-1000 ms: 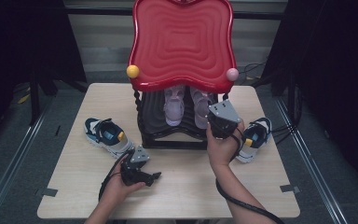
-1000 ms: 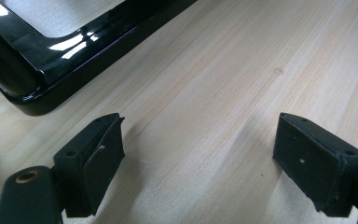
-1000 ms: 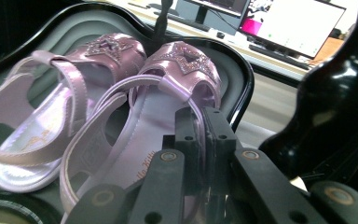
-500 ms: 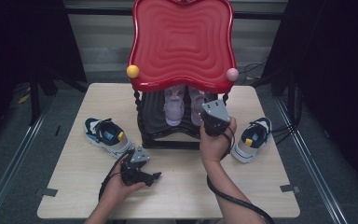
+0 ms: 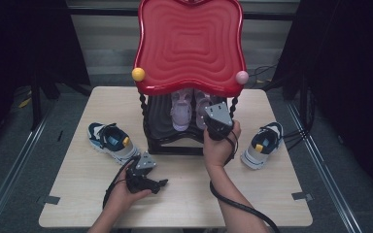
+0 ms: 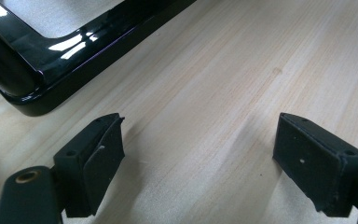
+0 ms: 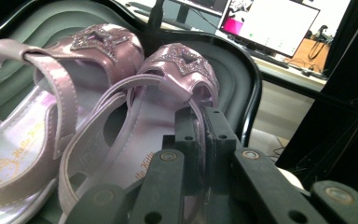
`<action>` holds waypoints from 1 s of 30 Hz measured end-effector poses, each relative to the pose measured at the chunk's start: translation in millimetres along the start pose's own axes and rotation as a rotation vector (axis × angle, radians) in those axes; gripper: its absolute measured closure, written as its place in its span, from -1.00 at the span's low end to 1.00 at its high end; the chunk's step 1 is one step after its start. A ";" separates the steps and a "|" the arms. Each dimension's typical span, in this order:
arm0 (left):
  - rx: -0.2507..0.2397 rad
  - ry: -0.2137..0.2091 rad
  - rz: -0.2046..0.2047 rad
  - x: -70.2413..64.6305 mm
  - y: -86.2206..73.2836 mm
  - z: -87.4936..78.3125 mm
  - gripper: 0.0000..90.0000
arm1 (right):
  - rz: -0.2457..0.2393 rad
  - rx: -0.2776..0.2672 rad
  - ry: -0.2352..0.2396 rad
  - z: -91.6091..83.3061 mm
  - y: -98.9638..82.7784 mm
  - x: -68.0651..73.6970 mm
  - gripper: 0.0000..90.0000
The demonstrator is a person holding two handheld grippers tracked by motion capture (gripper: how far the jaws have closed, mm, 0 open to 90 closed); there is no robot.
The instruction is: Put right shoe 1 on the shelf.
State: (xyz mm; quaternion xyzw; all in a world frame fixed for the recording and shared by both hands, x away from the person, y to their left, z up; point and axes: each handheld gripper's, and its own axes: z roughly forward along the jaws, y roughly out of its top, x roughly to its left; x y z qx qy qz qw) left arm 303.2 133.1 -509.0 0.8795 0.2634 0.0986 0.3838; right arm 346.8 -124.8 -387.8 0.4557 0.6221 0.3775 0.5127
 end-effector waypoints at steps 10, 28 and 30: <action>0.000 -0.001 0.001 0.0 0.0 0.0 -0.66 | 0.000 0.002 0.001 4.0 -8.6 5.7 0.90; 0.000 -0.002 0.001 0.0 0.0 0.0 -0.66 | 0.019 0.011 0.059 4.5 -12.9 9.8 0.88; 0.000 -0.002 0.001 0.0 0.0 0.1 -0.66 | 0.006 0.014 0.062 4.5 -13.8 9.8 0.87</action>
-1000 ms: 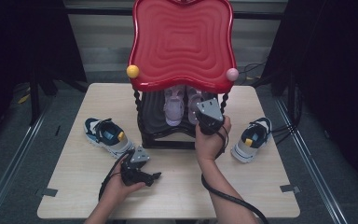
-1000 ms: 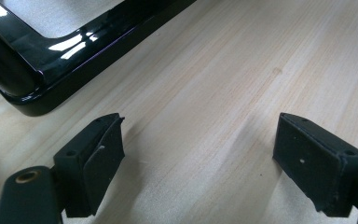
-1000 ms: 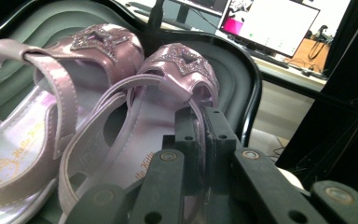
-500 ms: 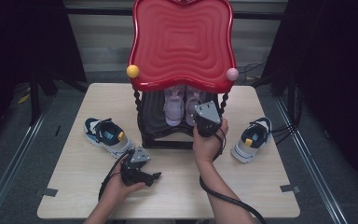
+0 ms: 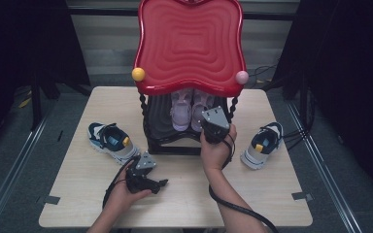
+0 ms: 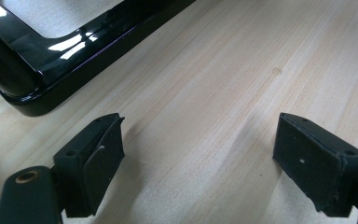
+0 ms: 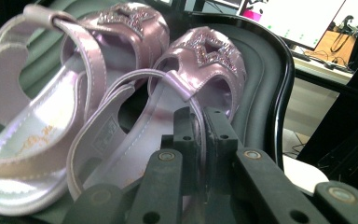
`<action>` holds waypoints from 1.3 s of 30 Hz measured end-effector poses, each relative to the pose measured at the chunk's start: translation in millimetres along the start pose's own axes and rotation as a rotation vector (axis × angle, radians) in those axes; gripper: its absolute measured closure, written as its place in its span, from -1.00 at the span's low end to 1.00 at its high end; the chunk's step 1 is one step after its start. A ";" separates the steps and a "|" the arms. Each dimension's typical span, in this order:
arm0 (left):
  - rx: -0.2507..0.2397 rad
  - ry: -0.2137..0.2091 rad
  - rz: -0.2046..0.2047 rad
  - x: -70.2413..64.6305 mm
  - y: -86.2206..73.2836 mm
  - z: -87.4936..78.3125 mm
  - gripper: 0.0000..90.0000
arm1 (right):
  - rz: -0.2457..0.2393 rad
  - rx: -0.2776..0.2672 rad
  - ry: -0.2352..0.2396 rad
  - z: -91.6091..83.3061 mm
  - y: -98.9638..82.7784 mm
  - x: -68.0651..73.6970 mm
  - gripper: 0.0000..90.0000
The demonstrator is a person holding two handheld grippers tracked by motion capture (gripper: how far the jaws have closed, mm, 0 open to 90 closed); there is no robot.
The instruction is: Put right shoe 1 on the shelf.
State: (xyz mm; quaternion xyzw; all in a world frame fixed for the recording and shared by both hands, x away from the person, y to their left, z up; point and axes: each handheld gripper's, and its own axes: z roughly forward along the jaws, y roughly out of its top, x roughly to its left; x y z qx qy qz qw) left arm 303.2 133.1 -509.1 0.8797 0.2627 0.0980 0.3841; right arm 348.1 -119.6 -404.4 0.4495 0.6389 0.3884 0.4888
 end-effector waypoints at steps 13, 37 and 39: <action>0.001 0.001 0.000 0.0 0.0 -0.1 -0.66 | -0.044 0.023 0.032 -0.6 1.8 -3.8 0.77; 0.000 0.000 0.000 0.1 0.0 0.0 -0.66 | -0.054 -0.023 0.172 -17.7 12.6 -12.3 0.31; 0.000 0.000 0.001 0.1 0.0 0.0 -0.66 | -0.056 -0.021 0.185 -20.7 13.7 -12.6 0.27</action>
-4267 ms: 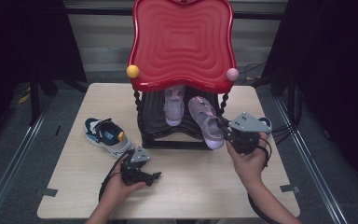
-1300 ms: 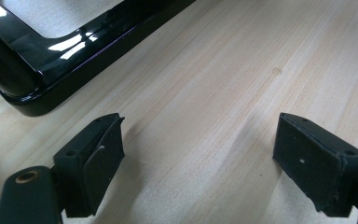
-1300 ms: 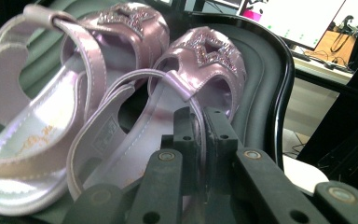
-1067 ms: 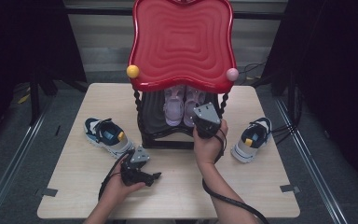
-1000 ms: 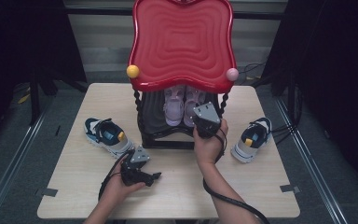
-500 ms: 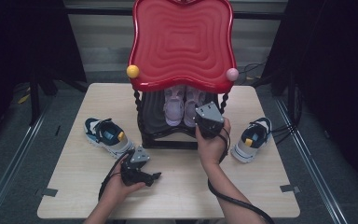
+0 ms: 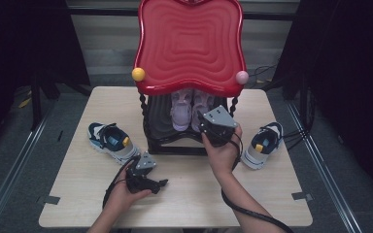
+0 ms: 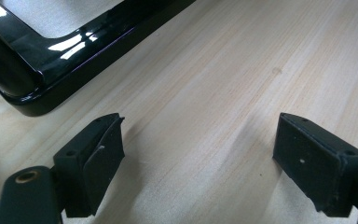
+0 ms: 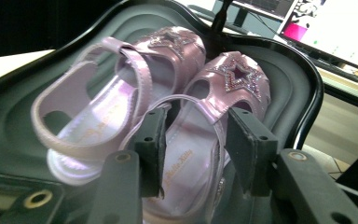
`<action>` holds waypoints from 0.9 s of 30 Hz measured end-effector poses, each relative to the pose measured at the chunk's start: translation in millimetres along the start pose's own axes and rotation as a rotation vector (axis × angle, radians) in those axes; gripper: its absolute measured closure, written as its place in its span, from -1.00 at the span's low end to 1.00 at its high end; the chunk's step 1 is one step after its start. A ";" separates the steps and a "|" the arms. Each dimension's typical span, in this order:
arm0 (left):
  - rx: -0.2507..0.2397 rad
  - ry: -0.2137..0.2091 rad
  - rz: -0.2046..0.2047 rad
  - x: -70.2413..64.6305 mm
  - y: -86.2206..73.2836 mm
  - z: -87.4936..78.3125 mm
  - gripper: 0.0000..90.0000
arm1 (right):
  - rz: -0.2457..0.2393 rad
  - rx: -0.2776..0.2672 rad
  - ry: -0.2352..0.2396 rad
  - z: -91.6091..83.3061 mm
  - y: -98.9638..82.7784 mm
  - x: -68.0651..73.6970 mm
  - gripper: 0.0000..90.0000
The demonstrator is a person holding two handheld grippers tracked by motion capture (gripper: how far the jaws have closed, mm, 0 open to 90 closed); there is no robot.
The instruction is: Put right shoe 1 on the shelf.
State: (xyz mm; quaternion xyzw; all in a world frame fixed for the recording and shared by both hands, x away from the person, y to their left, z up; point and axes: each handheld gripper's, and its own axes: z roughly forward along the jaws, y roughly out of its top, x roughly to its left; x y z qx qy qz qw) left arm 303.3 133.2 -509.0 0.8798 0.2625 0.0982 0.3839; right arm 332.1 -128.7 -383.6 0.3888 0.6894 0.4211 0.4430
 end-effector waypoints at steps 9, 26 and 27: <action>-0.001 0.000 -0.001 -0.1 0.0 0.0 -0.66 | 0.028 0.029 0.115 -13.2 2.2 -3.8 0.01; 0.000 0.001 0.000 -0.1 0.0 0.0 -0.66 | 0.017 0.082 0.336 -37.0 1.2 11.3 -0.39; 0.000 0.001 0.000 -0.1 0.0 0.0 -0.66 | 0.013 0.087 0.349 -38.4 0.4 11.8 -0.40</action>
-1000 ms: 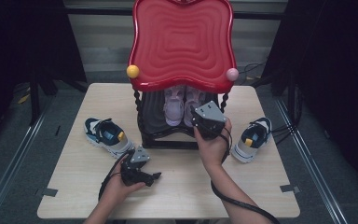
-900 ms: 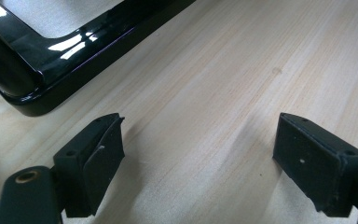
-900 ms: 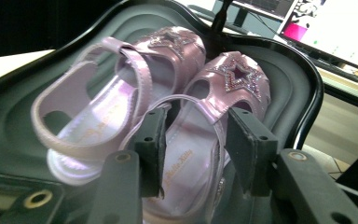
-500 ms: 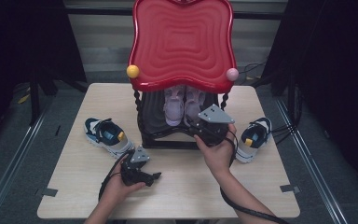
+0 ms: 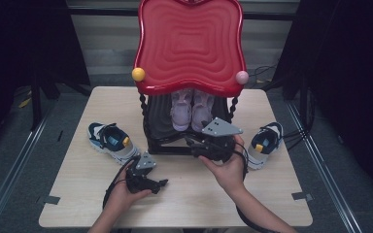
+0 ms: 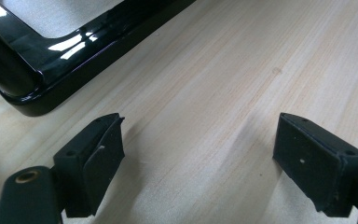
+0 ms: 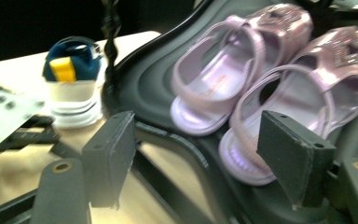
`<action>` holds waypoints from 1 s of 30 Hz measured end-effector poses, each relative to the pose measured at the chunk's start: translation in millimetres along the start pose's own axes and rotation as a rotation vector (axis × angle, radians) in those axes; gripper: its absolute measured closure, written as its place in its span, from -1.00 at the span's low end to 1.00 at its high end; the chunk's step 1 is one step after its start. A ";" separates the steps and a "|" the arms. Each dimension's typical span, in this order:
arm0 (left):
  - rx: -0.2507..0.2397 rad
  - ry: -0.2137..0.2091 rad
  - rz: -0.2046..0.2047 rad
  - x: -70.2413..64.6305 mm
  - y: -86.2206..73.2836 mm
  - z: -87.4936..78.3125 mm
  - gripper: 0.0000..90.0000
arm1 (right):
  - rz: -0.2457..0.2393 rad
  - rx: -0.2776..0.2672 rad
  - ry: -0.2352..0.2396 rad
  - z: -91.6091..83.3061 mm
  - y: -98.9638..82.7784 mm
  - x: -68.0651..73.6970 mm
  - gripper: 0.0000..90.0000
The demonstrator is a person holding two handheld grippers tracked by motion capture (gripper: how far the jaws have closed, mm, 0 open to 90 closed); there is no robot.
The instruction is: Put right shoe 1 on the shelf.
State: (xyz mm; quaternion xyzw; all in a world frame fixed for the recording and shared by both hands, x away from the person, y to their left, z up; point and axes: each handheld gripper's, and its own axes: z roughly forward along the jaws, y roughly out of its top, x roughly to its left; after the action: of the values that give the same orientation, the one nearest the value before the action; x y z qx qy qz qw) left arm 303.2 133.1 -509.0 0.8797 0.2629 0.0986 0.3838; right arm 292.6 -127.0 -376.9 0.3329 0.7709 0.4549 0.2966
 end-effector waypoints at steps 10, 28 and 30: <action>0.000 0.000 0.000 0.0 0.0 0.0 -0.66 | -0.018 0.058 0.107 -14.5 -17.4 2.4 -0.52; -0.003 0.001 -0.003 -0.1 0.0 0.1 -0.66 | 0.006 0.178 0.226 -21.3 -75.2 -10.0 -0.65; -0.002 0.000 -0.002 -0.1 0.0 0.1 -0.66 | 0.004 0.195 0.239 -21.8 -83.0 -12.3 -0.66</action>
State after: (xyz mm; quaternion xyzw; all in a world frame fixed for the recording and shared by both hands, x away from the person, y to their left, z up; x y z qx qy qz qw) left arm 303.1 133.0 -509.1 0.8790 0.2637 0.0987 0.3847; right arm 263.2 -177.8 -440.6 0.3052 0.8406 0.4146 0.1682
